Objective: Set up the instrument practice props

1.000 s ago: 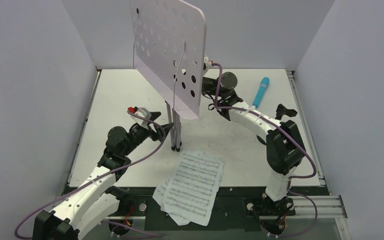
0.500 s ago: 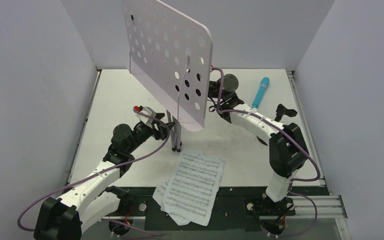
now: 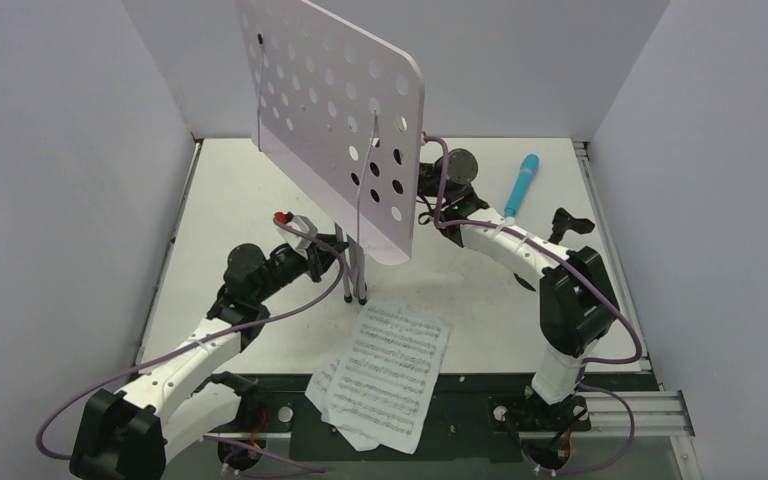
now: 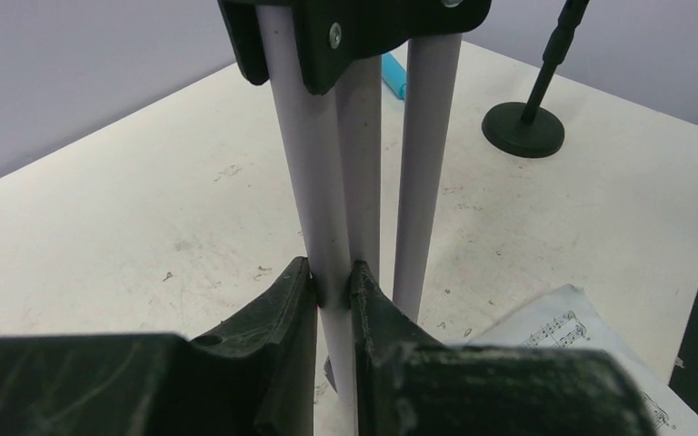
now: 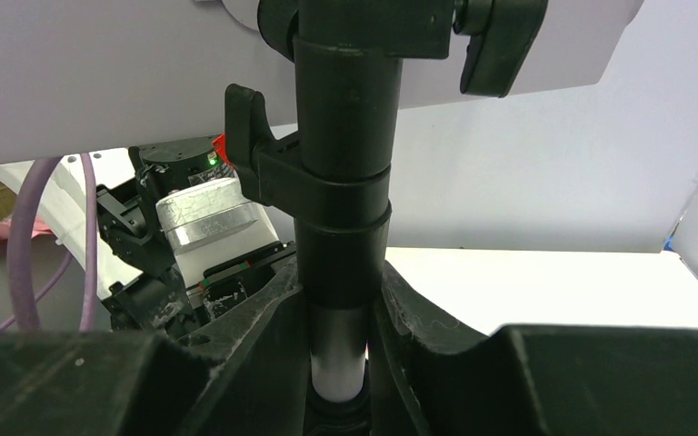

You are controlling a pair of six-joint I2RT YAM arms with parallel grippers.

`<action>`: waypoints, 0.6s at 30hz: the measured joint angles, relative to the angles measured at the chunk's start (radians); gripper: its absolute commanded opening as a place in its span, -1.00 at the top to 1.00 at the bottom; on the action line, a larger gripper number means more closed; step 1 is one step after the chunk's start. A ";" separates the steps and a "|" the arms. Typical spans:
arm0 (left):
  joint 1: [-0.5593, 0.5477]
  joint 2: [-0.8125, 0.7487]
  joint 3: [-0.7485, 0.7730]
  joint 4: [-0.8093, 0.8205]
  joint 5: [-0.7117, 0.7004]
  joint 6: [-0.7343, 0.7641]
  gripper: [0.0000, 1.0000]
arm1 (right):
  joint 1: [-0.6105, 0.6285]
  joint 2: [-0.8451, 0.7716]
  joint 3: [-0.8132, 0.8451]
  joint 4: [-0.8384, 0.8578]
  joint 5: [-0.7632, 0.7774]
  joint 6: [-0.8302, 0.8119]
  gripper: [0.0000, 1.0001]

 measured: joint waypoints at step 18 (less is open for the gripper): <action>-0.002 -0.029 0.008 -0.034 -0.054 0.017 1.00 | 0.008 0.000 0.044 -0.065 0.002 -0.019 0.89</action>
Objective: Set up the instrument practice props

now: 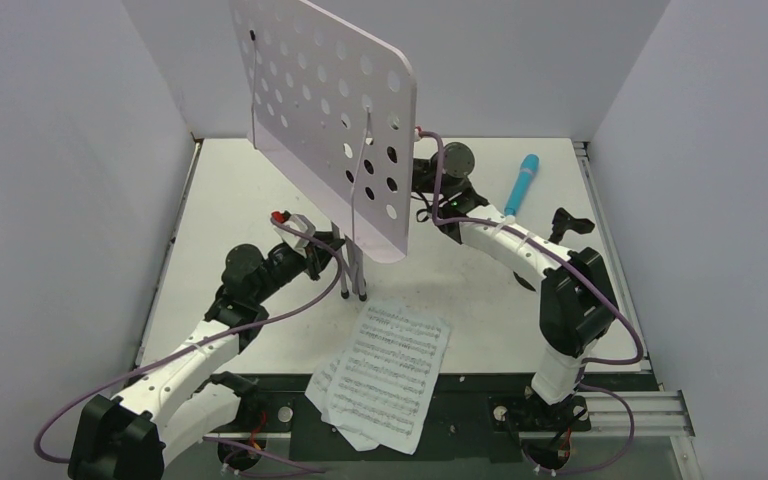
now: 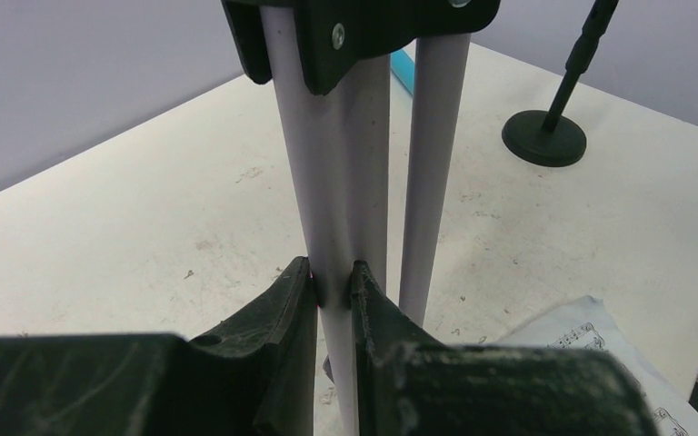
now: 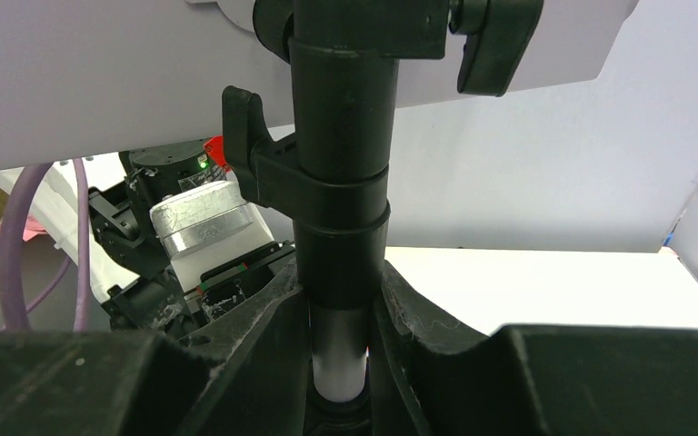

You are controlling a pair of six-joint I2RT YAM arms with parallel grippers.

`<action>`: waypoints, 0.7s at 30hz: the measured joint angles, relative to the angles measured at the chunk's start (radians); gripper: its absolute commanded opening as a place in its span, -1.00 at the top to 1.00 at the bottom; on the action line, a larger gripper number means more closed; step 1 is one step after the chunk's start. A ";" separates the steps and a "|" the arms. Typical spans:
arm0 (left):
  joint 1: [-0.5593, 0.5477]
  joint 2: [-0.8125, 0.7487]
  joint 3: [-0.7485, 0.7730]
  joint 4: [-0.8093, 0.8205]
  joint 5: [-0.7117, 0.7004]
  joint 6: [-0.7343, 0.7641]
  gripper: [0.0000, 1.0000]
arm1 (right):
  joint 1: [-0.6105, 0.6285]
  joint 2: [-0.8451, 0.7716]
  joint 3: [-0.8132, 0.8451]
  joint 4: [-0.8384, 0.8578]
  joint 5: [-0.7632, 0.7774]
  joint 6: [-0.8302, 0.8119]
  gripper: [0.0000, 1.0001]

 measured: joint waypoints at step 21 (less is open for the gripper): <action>-0.002 0.000 0.034 0.014 -0.053 0.041 1.00 | 0.008 -0.035 0.059 -0.149 0.065 -0.107 0.89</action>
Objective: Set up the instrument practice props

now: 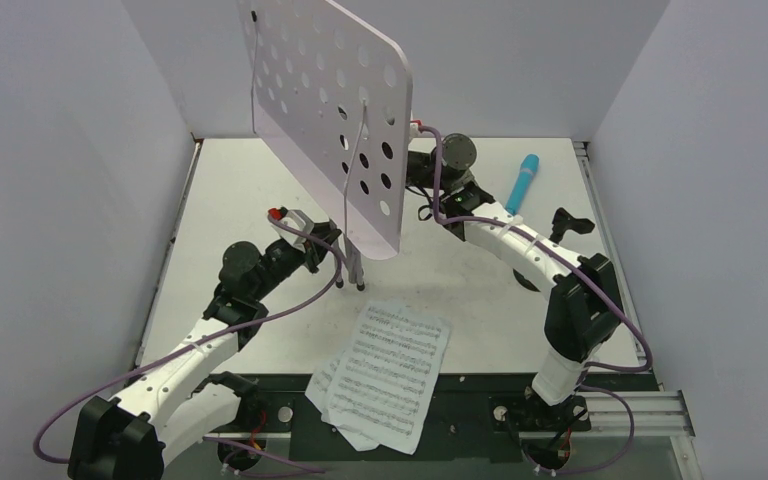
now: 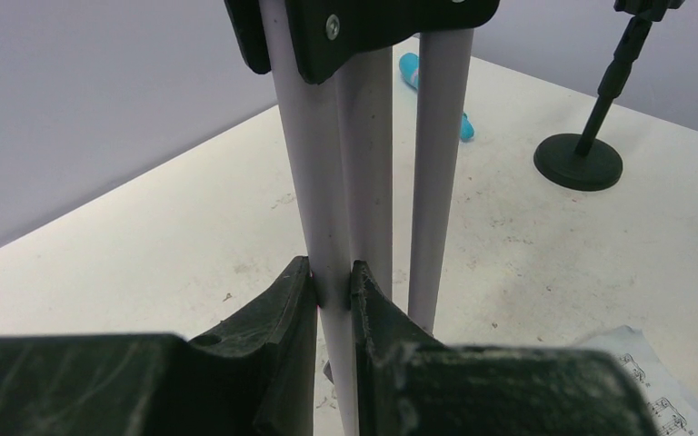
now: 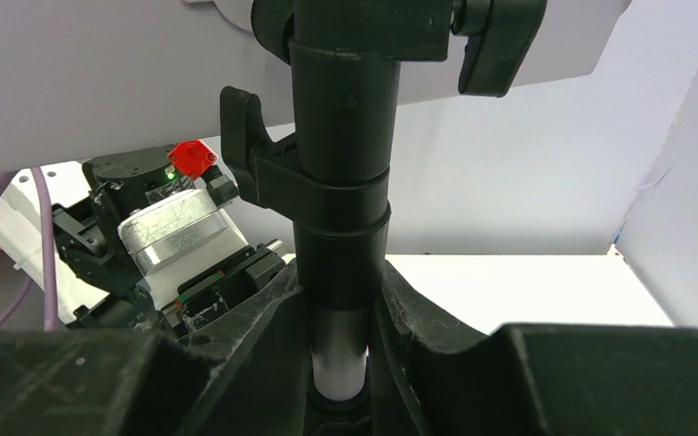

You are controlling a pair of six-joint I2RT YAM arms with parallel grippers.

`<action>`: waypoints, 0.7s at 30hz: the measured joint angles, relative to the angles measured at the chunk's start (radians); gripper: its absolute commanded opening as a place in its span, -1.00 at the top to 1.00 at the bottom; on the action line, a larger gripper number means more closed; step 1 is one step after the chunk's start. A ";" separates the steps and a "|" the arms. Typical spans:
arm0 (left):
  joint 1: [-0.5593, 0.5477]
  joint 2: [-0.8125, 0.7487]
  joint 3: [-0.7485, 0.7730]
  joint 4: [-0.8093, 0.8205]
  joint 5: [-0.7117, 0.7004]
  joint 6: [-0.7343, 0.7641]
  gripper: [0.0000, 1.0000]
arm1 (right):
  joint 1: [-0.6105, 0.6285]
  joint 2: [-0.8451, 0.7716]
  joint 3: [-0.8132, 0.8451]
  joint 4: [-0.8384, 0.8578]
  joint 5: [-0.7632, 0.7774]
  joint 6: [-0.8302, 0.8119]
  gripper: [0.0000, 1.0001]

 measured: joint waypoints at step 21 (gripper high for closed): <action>-0.001 0.012 0.000 0.031 -0.069 0.009 1.00 | 0.003 0.000 0.066 -0.146 0.060 -0.064 0.89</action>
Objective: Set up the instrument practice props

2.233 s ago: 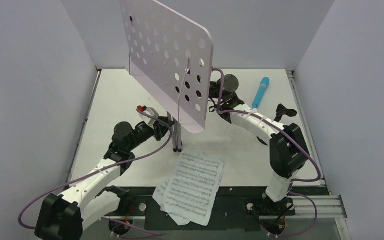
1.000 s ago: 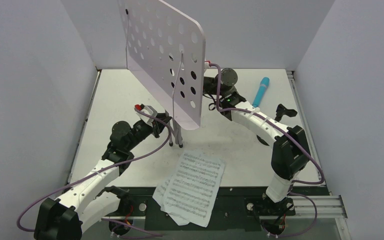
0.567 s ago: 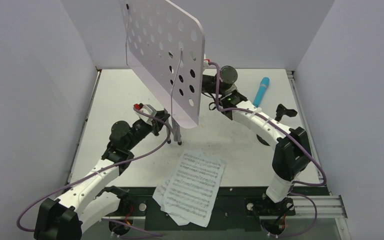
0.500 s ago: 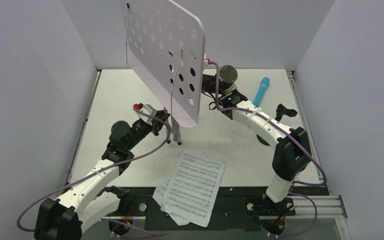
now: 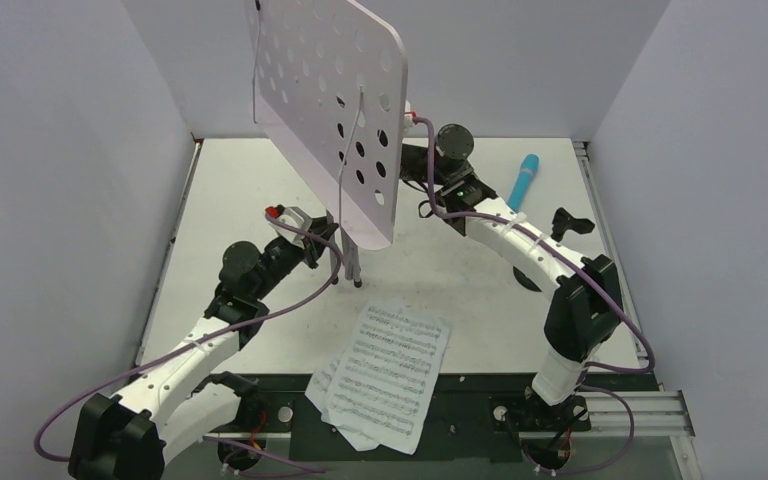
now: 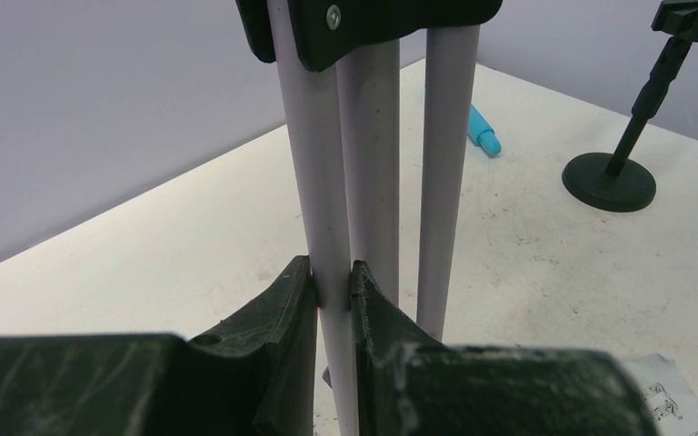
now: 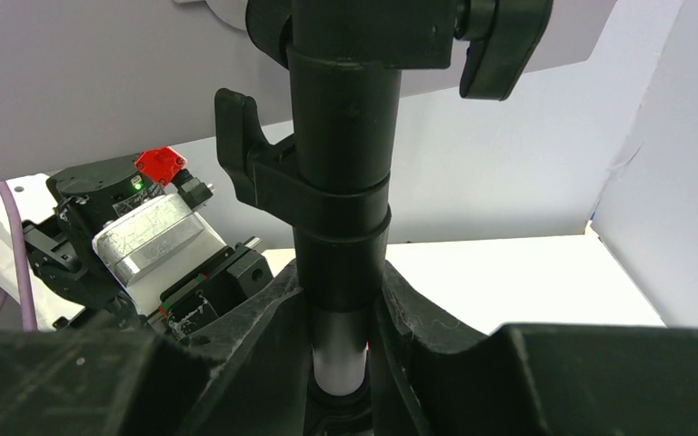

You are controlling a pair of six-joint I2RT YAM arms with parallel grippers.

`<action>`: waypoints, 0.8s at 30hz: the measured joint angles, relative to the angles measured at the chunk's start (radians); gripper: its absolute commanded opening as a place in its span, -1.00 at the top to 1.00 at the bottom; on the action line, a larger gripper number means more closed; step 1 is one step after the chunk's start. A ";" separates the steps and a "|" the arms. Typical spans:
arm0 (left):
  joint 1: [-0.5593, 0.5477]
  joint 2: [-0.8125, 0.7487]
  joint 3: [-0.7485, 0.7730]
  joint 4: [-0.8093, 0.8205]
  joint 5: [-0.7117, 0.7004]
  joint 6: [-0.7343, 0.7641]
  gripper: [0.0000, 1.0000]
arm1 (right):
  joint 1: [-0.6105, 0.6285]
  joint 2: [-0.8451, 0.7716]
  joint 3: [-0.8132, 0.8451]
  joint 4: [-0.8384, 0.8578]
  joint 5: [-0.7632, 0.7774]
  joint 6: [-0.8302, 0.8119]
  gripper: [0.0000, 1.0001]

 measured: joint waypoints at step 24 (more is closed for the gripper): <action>-0.005 0.031 0.000 0.068 -0.036 0.006 1.00 | -0.008 0.000 0.065 -0.100 0.005 -0.043 0.89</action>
